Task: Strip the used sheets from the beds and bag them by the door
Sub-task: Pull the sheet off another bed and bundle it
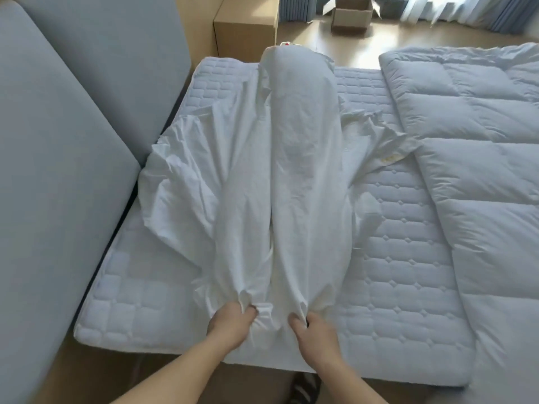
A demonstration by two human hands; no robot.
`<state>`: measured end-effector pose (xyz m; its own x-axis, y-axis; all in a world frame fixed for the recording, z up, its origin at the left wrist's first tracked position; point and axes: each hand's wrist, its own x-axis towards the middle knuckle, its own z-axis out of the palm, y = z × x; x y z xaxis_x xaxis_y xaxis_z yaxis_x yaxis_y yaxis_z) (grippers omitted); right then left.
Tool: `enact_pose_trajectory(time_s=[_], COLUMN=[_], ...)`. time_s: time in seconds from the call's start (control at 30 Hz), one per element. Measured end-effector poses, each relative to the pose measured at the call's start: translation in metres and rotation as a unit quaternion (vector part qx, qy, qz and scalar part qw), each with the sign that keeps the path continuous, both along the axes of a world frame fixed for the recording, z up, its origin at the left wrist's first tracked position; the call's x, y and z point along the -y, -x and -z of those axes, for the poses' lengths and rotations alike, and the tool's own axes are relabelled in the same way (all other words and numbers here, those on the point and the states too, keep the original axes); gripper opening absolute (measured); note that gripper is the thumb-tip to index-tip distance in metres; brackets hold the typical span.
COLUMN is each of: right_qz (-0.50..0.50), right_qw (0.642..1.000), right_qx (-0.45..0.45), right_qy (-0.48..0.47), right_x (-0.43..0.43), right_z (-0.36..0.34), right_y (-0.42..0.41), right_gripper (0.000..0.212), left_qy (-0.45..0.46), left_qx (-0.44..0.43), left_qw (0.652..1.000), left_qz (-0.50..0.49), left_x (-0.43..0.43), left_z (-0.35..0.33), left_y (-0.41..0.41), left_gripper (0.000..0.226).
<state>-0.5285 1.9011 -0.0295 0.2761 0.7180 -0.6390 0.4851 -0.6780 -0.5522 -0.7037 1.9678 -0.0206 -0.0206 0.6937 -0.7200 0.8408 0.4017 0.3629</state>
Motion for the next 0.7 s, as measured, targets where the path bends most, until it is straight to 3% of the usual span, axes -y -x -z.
enact_pose_trajectory(time_s=[0.1, 0.2, 0.23, 0.27, 0.33, 0.47, 0.6, 0.7], right_qz=[-0.04, -0.019, -0.019, -0.036, -0.117, -0.241, -0.269, -0.296], right_qw=[0.998, 0.983, 0.969, 0.957, 0.952, 0.947, 0.95, 0.942], right_qx=[0.023, 0.153, 0.183, 0.199, 0.222, 0.207, 0.156, 0.159], right_qy=[0.049, -0.099, -0.168, -0.206, -0.176, -0.033, 0.008, 0.023], right_x=[0.013, -0.009, -0.021, -0.035, -0.061, -0.075, -0.072, -0.102], right_z=[0.007, -0.002, -0.006, -0.009, -0.005, 0.04, 0.07, 0.052], right_y=[0.002, 0.005, 0.004, 0.0, -0.012, -0.031, -0.035, -0.046], right_gripper=[0.035, 0.056, 0.07, 0.084, 0.102, 0.089, 0.083, 0.079], left_qy=[-0.024, -0.168, -0.229, -0.273, -0.288, -0.14, -0.007, 0.066], left_qx=[-0.013, -0.036, -0.051, -0.071, -0.109, -0.119, -0.127, -0.108], left_qw=[1.0, 0.985, 0.972, 0.957, 0.936, 0.947, 0.942, 0.934], left_qz=[-0.007, 0.003, 0.027, 0.068, 0.17, 0.264, 0.31, 0.334], left_x=[0.019, 0.006, -0.002, -0.011, -0.027, -0.038, -0.047, -0.088], left_z=[0.013, 0.003, 0.003, 0.003, 0.009, 0.043, 0.062, 0.041], left_y=[0.007, 0.001, -0.001, -0.002, 0.0, 0.008, 0.004, -0.009], left_gripper=[0.026, 0.027, 0.037, 0.061, 0.101, 0.091, 0.082, 0.085])
